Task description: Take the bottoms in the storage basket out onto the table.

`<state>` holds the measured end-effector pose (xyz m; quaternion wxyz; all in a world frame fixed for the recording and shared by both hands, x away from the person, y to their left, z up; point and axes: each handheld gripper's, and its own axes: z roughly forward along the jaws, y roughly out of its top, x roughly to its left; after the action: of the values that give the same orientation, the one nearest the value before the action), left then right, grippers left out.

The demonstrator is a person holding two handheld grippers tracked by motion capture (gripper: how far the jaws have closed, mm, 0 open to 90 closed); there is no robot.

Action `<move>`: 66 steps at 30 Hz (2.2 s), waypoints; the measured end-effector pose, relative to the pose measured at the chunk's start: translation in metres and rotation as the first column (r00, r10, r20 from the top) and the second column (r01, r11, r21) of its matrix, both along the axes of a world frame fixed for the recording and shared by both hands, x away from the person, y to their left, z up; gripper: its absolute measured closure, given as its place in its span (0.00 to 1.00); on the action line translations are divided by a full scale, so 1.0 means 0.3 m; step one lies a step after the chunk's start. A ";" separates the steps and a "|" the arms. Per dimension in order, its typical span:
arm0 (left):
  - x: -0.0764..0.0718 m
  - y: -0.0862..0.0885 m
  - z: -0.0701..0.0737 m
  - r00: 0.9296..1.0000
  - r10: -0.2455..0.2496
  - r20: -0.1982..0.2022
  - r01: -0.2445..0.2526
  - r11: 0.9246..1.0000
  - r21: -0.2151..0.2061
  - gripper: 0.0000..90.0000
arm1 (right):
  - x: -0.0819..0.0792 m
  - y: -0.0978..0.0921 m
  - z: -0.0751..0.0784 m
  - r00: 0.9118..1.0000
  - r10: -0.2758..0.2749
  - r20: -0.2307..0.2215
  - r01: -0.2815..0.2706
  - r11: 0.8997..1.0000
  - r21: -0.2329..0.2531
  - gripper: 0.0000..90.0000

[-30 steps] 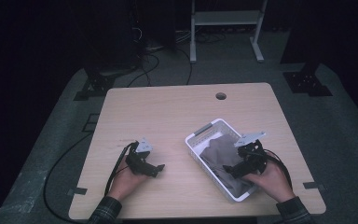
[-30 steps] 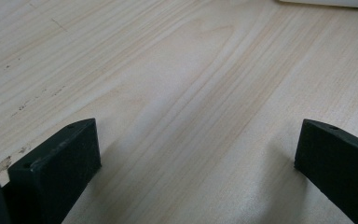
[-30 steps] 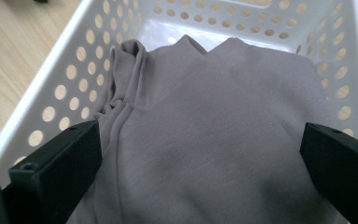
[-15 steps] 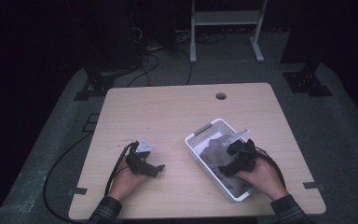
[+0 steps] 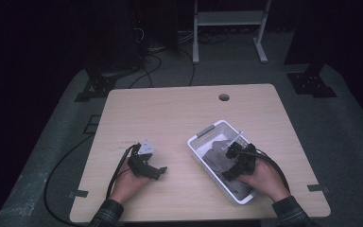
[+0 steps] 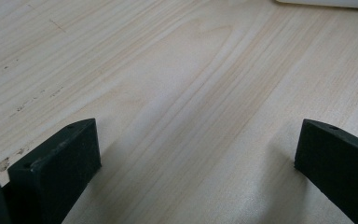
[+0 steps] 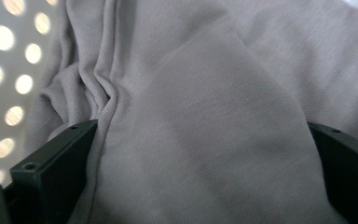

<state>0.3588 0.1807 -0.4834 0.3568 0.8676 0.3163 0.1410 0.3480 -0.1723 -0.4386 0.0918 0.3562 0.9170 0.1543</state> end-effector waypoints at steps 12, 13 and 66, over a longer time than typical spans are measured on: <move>0.000 0.000 0.000 1.000 0.000 0.000 0.000 1.000 0.001 0.00 | 0.018 0.008 -0.012 0.998 -0.030 -0.056 0.029 0.999 -0.018 0.13; 0.000 0.000 0.000 1.000 0.000 0.000 0.000 1.000 0.001 0.00 | 0.018 0.007 -0.012 0.998 -0.028 -0.056 0.027 0.999 -0.016 0.14; 0.000 0.000 0.000 1.000 0.001 -0.001 -0.001 1.000 0.000 0.00 | -0.050 -0.182 0.201 0.966 -0.090 0.244 -0.047 0.863 0.504 0.75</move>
<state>0.3588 0.1805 -0.4833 0.3567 0.8674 0.3170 0.1409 0.3332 -0.2270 -0.3782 0.1161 0.3548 0.8204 0.4330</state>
